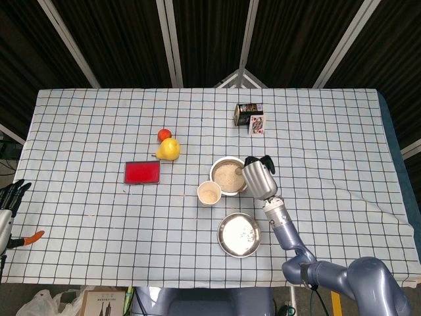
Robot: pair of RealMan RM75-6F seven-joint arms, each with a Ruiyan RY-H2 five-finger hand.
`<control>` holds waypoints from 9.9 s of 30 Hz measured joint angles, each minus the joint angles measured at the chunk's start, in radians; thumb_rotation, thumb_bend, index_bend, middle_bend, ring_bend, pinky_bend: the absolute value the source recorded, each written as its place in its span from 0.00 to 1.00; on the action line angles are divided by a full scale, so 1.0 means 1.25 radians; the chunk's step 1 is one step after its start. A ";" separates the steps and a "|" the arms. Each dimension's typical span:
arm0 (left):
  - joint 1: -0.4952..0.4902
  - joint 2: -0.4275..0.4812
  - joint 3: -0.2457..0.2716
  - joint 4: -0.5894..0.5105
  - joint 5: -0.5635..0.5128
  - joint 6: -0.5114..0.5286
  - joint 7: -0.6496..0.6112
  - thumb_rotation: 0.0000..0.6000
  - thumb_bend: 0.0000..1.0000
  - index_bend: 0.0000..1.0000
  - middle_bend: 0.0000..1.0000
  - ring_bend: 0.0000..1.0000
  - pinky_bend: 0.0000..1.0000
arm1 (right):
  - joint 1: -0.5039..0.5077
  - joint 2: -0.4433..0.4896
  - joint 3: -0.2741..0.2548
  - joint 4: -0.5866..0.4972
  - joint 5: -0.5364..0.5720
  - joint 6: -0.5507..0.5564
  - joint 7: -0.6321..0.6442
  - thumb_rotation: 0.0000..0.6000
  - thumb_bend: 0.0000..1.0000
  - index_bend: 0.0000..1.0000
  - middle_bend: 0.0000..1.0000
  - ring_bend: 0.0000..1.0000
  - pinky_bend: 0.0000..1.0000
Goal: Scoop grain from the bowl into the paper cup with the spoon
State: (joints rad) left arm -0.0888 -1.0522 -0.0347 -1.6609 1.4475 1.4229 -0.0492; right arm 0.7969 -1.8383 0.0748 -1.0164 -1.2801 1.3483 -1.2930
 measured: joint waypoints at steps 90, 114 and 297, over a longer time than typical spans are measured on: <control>-0.003 0.010 0.000 -0.021 -0.022 -0.021 -0.012 1.00 0.00 0.00 0.00 0.00 0.00 | -0.034 0.030 0.225 -0.391 0.476 0.006 -0.068 1.00 0.58 0.72 0.94 1.00 0.92; -0.004 0.011 0.000 -0.022 -0.023 -0.022 -0.015 1.00 0.00 0.00 0.00 0.00 0.00 | 0.007 0.060 0.231 -0.466 0.547 0.053 -0.036 1.00 0.58 0.74 0.94 1.00 0.92; -0.009 0.032 0.005 -0.055 -0.039 -0.054 -0.048 1.00 0.00 0.00 0.00 0.00 0.00 | -0.013 -0.010 0.001 -0.038 -0.283 0.046 0.241 1.00 0.58 0.75 0.94 1.00 0.92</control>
State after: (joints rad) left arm -0.1003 -1.0119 -0.0278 -1.7293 1.3981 1.3553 -0.1089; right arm 0.7803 -1.8508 0.0763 -1.0637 -1.6339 1.4053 -0.9920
